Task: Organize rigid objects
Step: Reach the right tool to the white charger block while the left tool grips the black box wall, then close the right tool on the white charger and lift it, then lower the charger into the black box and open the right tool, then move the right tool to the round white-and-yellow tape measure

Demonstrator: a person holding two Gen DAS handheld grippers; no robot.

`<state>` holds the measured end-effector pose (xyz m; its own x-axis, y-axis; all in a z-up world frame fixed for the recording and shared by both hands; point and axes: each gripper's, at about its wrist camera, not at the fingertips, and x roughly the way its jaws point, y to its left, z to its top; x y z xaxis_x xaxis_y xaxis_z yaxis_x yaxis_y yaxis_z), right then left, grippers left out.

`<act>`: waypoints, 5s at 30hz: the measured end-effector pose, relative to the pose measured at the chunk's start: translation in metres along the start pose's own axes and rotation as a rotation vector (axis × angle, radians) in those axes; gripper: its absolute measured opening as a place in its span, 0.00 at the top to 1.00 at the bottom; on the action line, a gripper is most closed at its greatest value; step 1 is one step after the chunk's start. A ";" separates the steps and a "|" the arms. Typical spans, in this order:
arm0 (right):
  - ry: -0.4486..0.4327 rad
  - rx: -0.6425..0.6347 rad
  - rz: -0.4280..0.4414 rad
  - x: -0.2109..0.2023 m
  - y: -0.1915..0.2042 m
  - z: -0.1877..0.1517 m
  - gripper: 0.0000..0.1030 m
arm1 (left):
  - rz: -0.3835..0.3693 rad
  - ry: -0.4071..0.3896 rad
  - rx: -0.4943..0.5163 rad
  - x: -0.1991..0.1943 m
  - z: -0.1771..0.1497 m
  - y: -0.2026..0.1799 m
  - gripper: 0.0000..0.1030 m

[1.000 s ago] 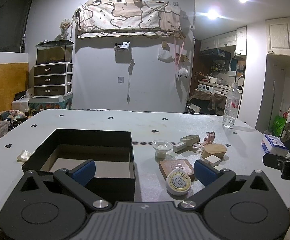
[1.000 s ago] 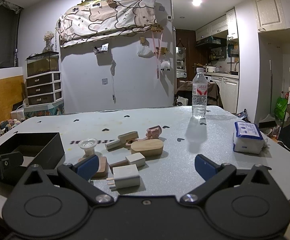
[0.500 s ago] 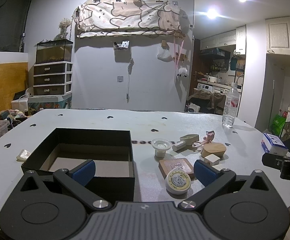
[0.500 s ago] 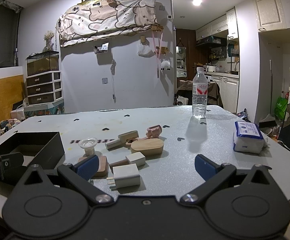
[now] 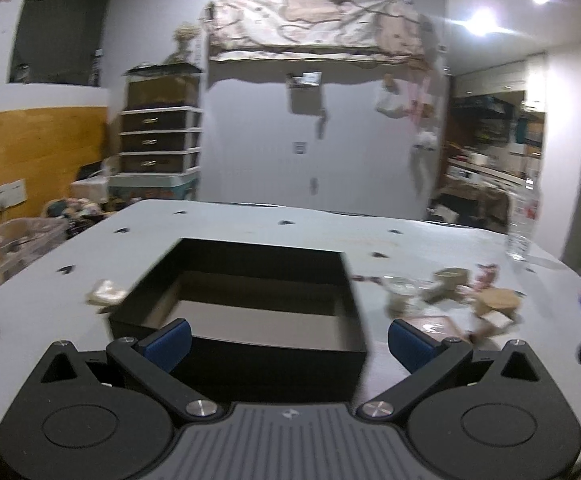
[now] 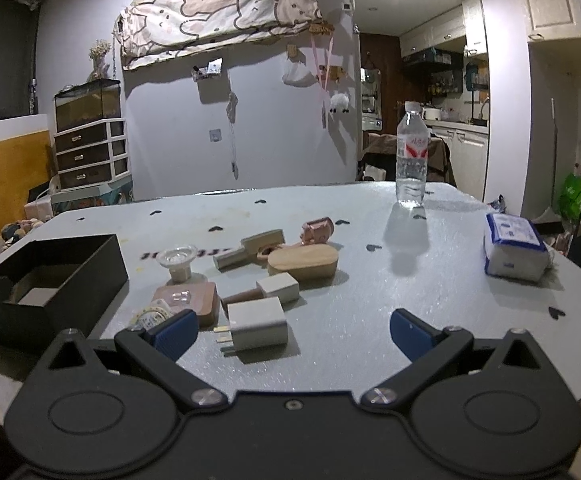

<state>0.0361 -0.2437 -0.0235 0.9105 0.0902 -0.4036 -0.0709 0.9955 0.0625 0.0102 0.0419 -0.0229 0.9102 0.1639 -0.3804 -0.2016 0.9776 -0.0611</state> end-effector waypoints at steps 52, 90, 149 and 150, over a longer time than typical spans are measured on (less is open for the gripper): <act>0.197 -0.141 0.159 0.125 0.028 -0.005 0.35 | 0.109 0.057 -0.213 0.073 0.014 0.127 0.89; 0.503 0.000 0.473 0.211 0.316 0.085 0.36 | -0.061 0.017 -0.186 0.075 0.009 0.149 0.94; 0.076 -0.103 0.314 0.082 0.090 0.008 0.05 | 0.004 0.102 -0.128 0.078 0.022 0.135 0.96; 0.079 -0.107 0.311 0.086 0.091 0.006 0.06 | 0.005 0.109 -0.123 0.078 0.022 0.135 0.96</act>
<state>0.1105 -0.1459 -0.0471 0.8046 0.3874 -0.4501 -0.3859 0.9172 0.0995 0.0621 0.1893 -0.0404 0.8657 0.1474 -0.4783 -0.2551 0.9521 -0.1684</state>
